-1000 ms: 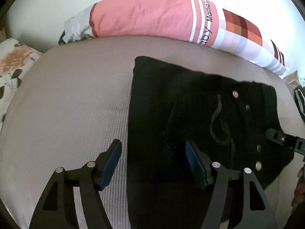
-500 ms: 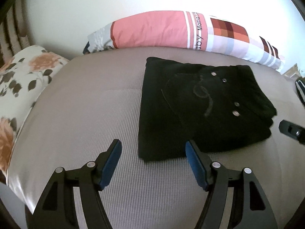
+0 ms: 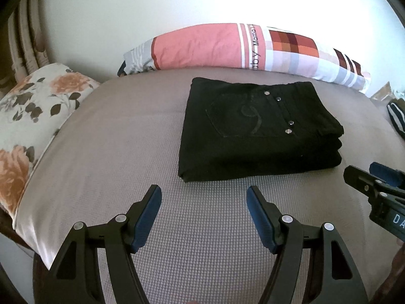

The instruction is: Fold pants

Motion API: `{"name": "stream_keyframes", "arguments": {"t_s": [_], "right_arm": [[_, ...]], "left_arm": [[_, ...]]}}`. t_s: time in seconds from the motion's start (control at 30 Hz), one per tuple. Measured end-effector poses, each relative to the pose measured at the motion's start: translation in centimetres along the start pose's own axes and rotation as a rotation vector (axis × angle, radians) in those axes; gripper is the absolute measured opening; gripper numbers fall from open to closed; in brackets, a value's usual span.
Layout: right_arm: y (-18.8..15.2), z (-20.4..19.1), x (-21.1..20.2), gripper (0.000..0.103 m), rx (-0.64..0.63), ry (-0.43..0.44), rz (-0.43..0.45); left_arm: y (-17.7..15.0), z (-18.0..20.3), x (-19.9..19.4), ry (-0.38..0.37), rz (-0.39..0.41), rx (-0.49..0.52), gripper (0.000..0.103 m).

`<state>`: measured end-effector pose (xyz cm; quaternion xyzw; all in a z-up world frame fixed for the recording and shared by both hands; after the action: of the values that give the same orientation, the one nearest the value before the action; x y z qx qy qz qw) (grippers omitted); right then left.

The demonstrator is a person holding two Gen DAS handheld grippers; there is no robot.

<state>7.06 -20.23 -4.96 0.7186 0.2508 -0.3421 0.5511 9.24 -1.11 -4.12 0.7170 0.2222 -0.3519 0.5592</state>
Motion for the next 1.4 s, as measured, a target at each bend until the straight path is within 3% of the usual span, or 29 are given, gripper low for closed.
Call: {"name": "stream_keyframes", "arguments": {"t_s": [1.4], "right_arm": [[-0.61,0.61,0.56,0.066,0.007,-0.007,-0.021]], "left_arm": [[-0.68,0.33,0.02,0.028,-0.004,0.009,0.07]]}}
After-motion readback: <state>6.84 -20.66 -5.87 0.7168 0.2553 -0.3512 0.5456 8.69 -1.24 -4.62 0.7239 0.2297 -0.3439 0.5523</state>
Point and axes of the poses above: each gripper's, at about its wrist camera, not at the fingertips, and x roughly the way its jaws point, z to its right, y to its top, the point moved 5 cm from there along x, roughly the way its jaws point, and after that the axes turned 3 degrees about x, right-handed, at the moved point
